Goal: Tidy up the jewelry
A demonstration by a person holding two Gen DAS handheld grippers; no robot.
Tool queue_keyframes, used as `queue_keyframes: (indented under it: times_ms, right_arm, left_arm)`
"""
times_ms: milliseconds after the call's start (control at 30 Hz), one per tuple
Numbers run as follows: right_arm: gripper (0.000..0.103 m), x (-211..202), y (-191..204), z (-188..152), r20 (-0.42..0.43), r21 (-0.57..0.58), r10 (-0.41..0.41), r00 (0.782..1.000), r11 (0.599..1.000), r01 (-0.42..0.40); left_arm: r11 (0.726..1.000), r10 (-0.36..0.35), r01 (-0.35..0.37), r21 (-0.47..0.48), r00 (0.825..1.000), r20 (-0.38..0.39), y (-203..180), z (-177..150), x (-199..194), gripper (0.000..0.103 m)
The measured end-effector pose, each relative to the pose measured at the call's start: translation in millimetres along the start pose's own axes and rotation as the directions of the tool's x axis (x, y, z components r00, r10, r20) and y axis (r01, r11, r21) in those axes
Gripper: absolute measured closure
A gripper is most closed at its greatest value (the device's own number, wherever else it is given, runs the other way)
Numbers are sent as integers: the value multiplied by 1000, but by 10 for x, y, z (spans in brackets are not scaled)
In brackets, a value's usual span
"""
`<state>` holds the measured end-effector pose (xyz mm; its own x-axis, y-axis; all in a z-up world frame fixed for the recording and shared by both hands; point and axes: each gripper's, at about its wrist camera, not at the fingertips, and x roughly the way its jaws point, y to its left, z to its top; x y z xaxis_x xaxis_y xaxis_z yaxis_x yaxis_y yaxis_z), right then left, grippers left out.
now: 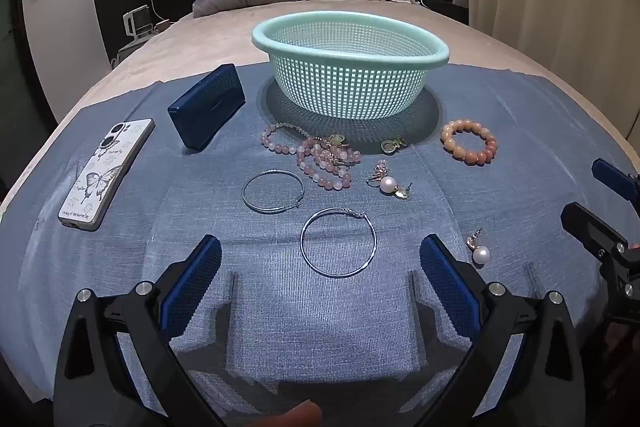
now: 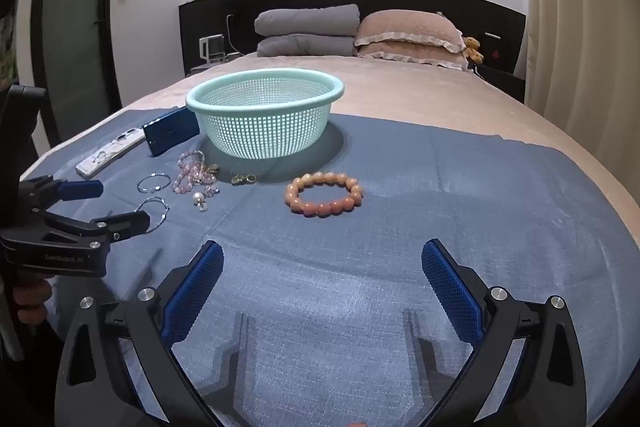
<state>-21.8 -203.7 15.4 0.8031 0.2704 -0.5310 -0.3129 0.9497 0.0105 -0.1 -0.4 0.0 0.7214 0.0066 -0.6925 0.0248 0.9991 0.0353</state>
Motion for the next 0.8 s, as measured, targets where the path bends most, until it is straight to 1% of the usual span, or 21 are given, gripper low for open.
queue_keyframes:
  times_ms: [233,333,467,800]
  right_arm:
    - [8,-19,2,-29,-1,-19,2,1000,1000,-2]
    - [8,24,26,14,-8,-13,-6,1000,1000,6]
    - [8,38,31,8,-19,-21,-13,1000,1000,13]
    - [8,48,44,3,-21,-23,-12,1000,1000,11]
  left_arm:
    - [1000,-4,4,-6,1000,-3,4,3,3,6]
    - [1000,-2,2,-5,1000,-2,25,-6,-9,6]
    - [1000,-15,15,-5,1000,-6,29,7,-11,6]
    - [1000,-3,3,25,1000,3,-45,-9,-23,6]
